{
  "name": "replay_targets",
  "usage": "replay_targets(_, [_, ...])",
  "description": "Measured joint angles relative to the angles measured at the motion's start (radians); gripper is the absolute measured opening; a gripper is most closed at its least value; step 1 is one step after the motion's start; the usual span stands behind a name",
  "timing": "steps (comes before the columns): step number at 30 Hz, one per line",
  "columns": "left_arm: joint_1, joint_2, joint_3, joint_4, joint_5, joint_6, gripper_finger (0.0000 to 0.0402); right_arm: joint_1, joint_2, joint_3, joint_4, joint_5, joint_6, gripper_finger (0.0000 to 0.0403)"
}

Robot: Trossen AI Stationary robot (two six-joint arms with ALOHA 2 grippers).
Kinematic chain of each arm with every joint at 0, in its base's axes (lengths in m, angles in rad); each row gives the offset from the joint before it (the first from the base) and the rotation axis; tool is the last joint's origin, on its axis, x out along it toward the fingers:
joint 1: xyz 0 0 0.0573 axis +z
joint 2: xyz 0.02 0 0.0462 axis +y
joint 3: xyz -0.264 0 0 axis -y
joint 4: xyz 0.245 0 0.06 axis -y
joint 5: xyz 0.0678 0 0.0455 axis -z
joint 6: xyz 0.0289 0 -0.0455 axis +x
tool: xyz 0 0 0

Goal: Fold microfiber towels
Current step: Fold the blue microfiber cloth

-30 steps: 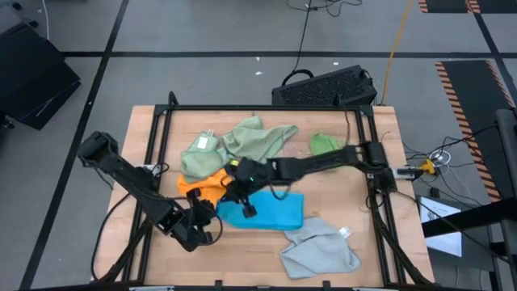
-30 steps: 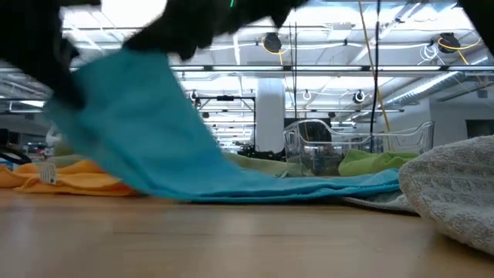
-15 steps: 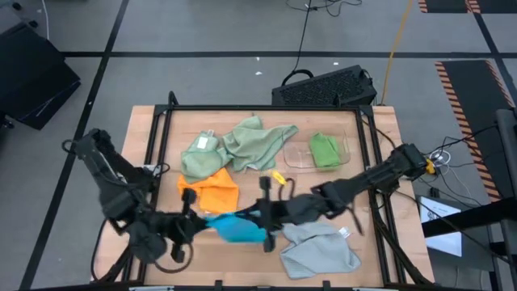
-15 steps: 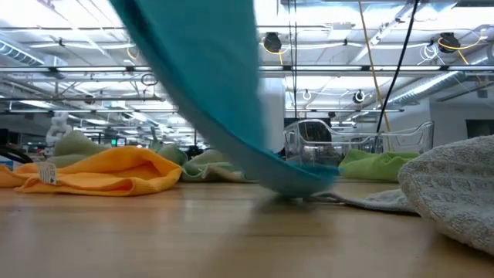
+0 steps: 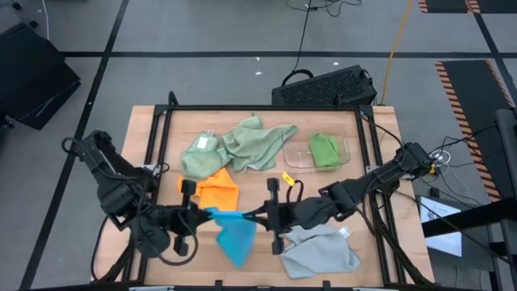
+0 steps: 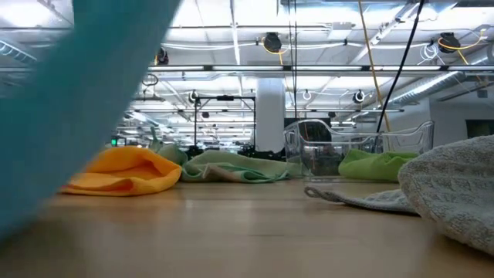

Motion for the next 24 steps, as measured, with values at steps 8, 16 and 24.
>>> replay_targets(8, [0.124, -0.002, -0.069, -0.031, -0.022, -0.014, 0.0003, -0.058, -0.001, -0.027, -0.166, 0.069, 0.088, 0.0004])
replay_targets(16, [0.337, -0.003, -0.195, -0.104, -0.031, 0.03, 0.0003, -0.21, -0.02, -0.188, -0.128, 0.116, 0.085, 0.0004])
replay_targets(24, [0.557, -0.005, -0.376, -0.038, 0.105, 0.122, 0.0003, -0.37, -0.064, -0.446, 0.168, -0.063, 0.11, 0.0004])
